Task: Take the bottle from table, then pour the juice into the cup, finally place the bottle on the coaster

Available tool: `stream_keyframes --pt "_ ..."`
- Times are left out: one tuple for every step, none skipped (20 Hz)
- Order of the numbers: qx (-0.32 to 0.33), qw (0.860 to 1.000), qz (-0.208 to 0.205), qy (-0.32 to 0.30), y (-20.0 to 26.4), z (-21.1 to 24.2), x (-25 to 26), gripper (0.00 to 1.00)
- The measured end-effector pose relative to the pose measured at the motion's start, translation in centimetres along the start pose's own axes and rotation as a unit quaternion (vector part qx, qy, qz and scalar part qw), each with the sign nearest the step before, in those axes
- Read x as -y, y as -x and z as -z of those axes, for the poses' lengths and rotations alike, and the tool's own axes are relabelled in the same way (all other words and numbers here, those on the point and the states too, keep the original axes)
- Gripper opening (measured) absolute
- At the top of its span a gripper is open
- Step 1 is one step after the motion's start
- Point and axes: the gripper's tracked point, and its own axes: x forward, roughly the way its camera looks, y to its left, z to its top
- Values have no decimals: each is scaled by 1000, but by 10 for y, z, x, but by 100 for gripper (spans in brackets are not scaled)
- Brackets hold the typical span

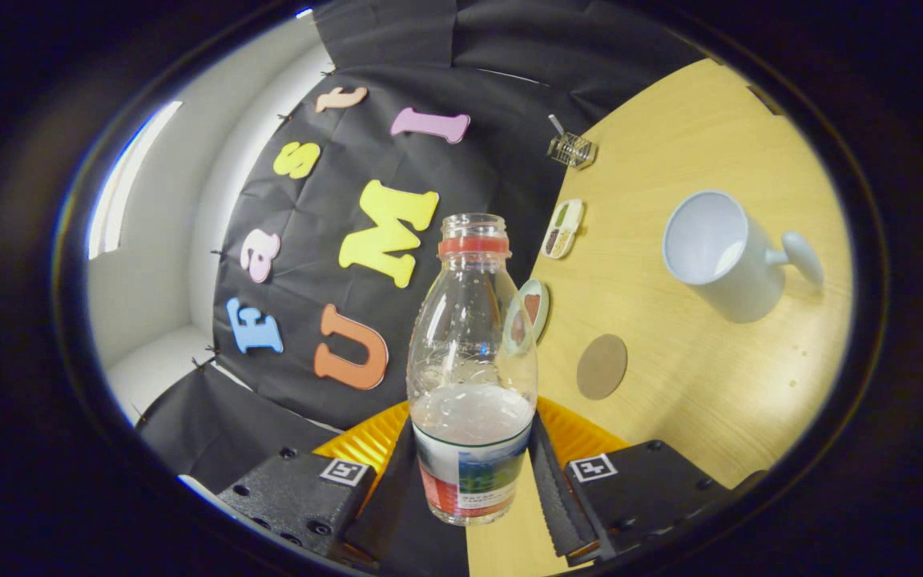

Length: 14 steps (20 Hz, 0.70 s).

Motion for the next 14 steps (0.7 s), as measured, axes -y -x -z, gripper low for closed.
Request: stream_keyframes --pt "1 1000 0 -7 1 -3 1 76" --pt "3 1000 -1 -12 2 -6 1 76" --pt "5 1000 -2 -20 3 -9 0 76" --pt "5 1000 -8 -28 4 -11 -1 76" --pt "3 999 -11 -40 4 -11 -2 76" --pt "2 999 -12 -49 3 -12 -1 76" --pt "0 998 -11 -57 2 -12 0 76" --pt "-1 998 -13 -67 2 -11 0 76" --pt "-3 997 -17 -80 1 -11 -2 76" --pt "-4 996 -23 -91 0 -12 -4 76" --pt "-8 995 -29 -100 2 -10 -5 76" --pt "-10 993 -32 -110 1 -9 -6 76" --pt "-13 992 -35 -118 0 -8 -7 76" --pt "-13 992 -36 -124 0 -6 -7 76"
